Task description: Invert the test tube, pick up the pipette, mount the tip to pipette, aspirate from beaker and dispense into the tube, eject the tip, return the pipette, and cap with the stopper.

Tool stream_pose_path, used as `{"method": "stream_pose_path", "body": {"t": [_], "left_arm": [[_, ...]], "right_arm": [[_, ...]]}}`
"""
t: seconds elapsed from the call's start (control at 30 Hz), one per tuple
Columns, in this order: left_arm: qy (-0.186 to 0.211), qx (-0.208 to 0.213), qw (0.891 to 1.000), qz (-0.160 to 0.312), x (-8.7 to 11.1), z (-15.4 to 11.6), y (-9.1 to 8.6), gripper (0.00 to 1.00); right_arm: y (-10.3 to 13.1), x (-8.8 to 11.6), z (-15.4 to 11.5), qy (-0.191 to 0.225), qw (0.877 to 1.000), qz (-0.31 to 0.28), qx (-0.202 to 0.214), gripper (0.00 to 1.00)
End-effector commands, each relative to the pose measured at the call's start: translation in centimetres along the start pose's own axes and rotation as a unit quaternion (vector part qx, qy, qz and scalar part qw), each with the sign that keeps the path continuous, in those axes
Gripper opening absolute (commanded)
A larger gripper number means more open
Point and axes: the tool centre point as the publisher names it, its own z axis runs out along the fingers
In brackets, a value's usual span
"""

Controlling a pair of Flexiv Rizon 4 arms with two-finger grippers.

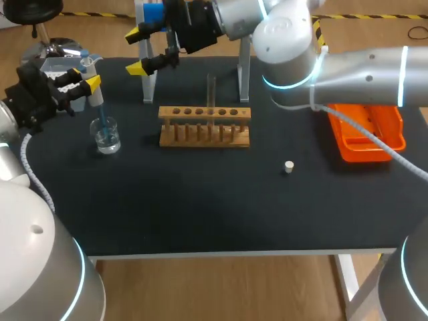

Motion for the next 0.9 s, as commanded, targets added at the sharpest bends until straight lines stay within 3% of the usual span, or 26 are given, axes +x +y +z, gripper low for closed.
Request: {"method": "stream_pose_path", "body": {"t": [0.03, 0.9], "left_arm": [[-0.001, 0.0, 1.0, 0.0, 0.0, 0.1, 0.0, 0.0], [0.0, 0.004, 1.0, -0.009, -0.1, -0.1, -0.2, 0.0]], "right_arm": [[0.5, -0.7, 0.6, 0.025, 1.0, 0.0, 0.004, 1.0], [1.7, -0.5, 2.1, 0.025, 0.999, -0.004, -0.024, 1.0]]}}
